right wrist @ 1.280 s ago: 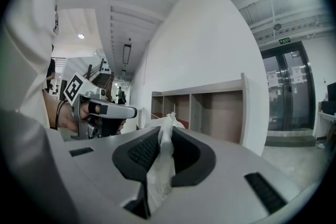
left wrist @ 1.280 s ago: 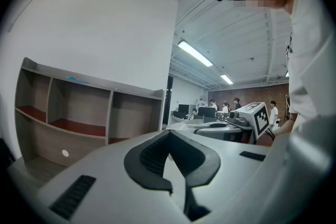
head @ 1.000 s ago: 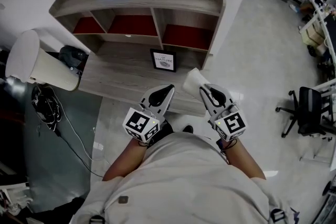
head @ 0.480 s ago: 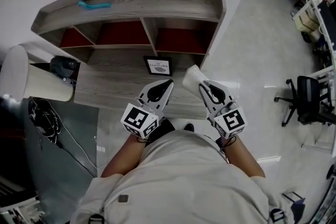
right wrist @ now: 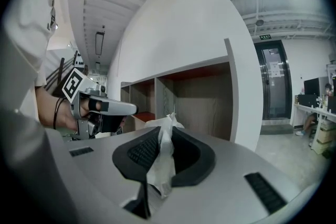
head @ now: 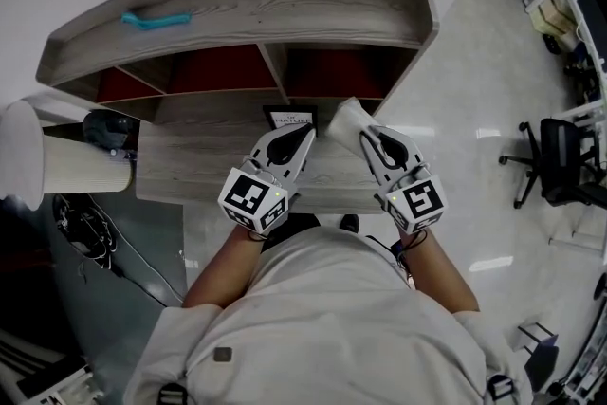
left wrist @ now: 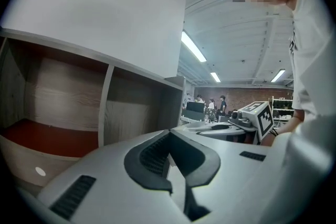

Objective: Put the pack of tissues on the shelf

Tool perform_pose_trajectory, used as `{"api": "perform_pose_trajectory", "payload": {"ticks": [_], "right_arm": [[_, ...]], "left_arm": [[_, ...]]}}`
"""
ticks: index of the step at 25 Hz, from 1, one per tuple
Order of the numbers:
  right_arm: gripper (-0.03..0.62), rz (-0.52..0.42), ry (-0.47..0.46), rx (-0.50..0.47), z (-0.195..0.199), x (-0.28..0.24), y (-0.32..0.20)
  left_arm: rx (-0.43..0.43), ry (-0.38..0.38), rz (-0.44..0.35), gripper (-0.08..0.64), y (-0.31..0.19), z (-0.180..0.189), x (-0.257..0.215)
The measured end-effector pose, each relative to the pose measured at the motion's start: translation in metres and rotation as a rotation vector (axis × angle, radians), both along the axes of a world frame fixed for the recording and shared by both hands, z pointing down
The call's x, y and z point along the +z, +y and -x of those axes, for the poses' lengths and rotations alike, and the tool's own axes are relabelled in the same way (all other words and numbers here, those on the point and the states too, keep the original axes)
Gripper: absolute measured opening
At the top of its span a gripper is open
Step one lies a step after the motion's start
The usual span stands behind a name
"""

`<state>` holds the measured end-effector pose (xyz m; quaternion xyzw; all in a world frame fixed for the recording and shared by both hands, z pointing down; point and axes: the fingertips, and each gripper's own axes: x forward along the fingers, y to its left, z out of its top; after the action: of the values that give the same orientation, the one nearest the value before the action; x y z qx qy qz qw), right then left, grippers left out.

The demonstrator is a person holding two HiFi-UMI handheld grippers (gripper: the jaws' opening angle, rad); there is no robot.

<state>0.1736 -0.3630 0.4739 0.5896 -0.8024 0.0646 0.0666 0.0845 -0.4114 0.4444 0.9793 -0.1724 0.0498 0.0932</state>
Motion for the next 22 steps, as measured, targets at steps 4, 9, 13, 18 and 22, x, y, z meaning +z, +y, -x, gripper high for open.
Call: {"api": "perform_pose_trajectory", "payload": {"ticks": [4, 9, 13, 18, 22], "right_arm": [[0.064, 0.008, 0.030, 0.018, 0.001, 0.010, -0.025], [0.064, 0.018, 0.061, 0.036, -0.001, 0.015, -0.049], [0.064, 0.025, 0.071, 0.044, -0.003, 0.025, -0.072], [0.064, 0.057, 0.089, 0.062, -0.005, 0.045, -0.097], [0.064, 0.081, 0.104, 0.085, -0.011, 0.064, -0.115]], "left_arm": [[0.020, -0.014, -0.004, 0.015, -0.021, -0.004, 0.008], [0.042, -0.025, -0.009, 0.017, -0.037, -0.010, 0.013], [0.046, -0.030, -0.007, 0.015, -0.050, -0.014, 0.021], [0.041, -0.039, -0.005, 0.015, -0.064, -0.022, 0.034], [0.025, -0.056, 0.000, 0.017, -0.076, -0.026, 0.049]]}}
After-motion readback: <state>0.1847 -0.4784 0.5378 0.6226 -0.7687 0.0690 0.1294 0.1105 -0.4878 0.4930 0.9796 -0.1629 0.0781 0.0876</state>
